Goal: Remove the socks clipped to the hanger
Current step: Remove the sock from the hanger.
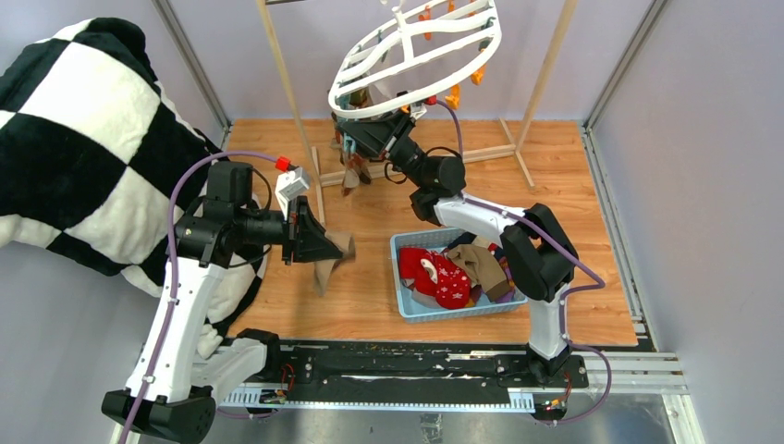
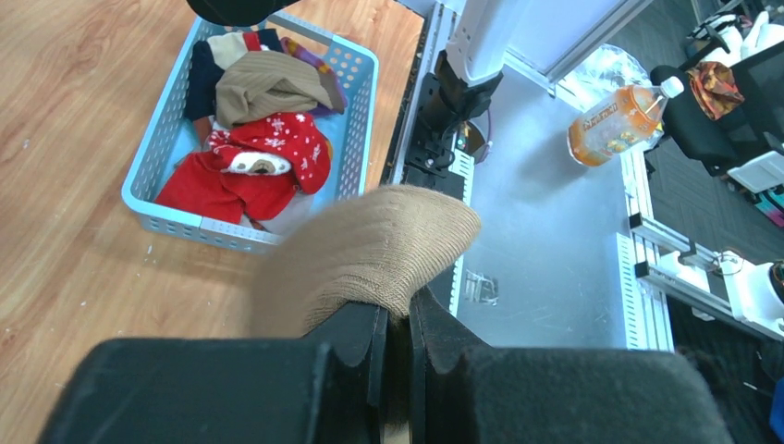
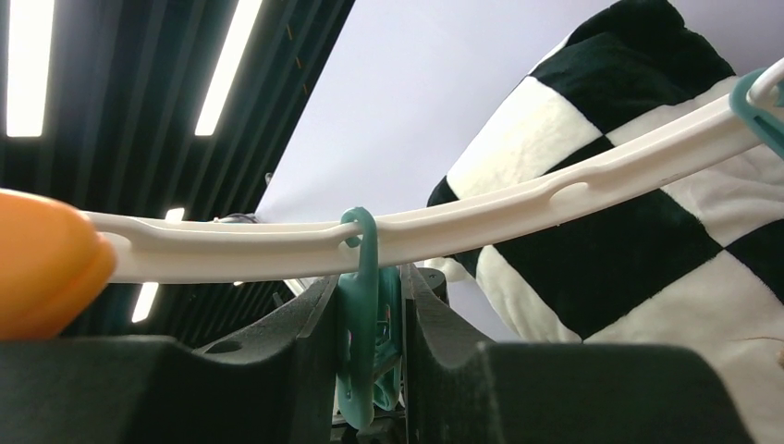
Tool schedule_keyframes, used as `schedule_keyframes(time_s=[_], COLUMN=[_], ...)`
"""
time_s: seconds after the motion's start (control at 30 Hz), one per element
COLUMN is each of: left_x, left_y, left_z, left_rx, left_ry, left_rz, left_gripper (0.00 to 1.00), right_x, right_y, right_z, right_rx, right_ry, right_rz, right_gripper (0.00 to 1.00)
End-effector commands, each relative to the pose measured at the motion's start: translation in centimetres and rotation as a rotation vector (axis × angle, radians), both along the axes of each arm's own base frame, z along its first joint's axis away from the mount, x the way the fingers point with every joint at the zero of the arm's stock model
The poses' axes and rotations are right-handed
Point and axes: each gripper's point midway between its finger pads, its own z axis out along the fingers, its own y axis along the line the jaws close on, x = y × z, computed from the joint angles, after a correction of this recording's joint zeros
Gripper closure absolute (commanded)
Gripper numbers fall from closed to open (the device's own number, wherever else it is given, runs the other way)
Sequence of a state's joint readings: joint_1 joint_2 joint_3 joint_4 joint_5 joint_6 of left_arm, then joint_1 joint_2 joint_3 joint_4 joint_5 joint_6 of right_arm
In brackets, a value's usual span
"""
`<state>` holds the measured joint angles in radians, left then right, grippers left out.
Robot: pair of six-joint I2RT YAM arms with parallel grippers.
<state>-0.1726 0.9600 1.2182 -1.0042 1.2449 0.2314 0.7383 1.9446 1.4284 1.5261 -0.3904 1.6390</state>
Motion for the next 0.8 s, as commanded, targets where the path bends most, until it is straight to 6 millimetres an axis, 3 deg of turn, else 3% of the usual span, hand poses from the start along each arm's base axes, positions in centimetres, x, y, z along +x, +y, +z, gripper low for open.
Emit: schedule_keyframes(time_s=[0.0, 0.1, 0.23, 0.27, 0.47, 0.63, 0.77], left_x=[-0.3, -0.2, 0.0, 0.0, 0.3, 0.9, 1.4], left_y=[0.0, 0.0, 0.1, 0.1, 0.2, 0.4, 0.5], left_z=[-0.2, 0.1, 0.4, 0.4, 0.5, 1.2, 1.8], left_rx=[0.008, 0.007, 0.012, 0.014, 0.029, 0.042, 0.056], left_ry=[-0.001, -0.012, -0.030, -0.033, -0.061, -0.106, -0.140], left_rz=[0.002, 0.003, 0.011, 0.013, 0.028, 0.045, 0.064], left_gripper=[1.00, 1.00, 1.00, 1.00, 1.00, 1.00, 1.00], right_x=[-0.4, -0.7, -1.8, -2.2, -5.3, -9.9, -13.3], right_y=[-1.0, -0.7, -0.7, -0.9, -1.5, -0.8, -0.4], right_z=[0.7, -0.9, -3.5, -4.2, -6.9, -9.0, -9.5], right_rx=[0.022, -0.050, -0.158, -0.178, -0.247, -0.300, -0.286], right_ry=[-0.054, -0.042, -0.046, -0.047, -0.088, -0.134, -0.163], right_rz=[-0.024, -0.041, -0.051, -0.050, -0.016, 0.059, 0.129], right_gripper=[0.84, 0.47, 0.09, 0.03, 0.00, 0.00, 0.00])
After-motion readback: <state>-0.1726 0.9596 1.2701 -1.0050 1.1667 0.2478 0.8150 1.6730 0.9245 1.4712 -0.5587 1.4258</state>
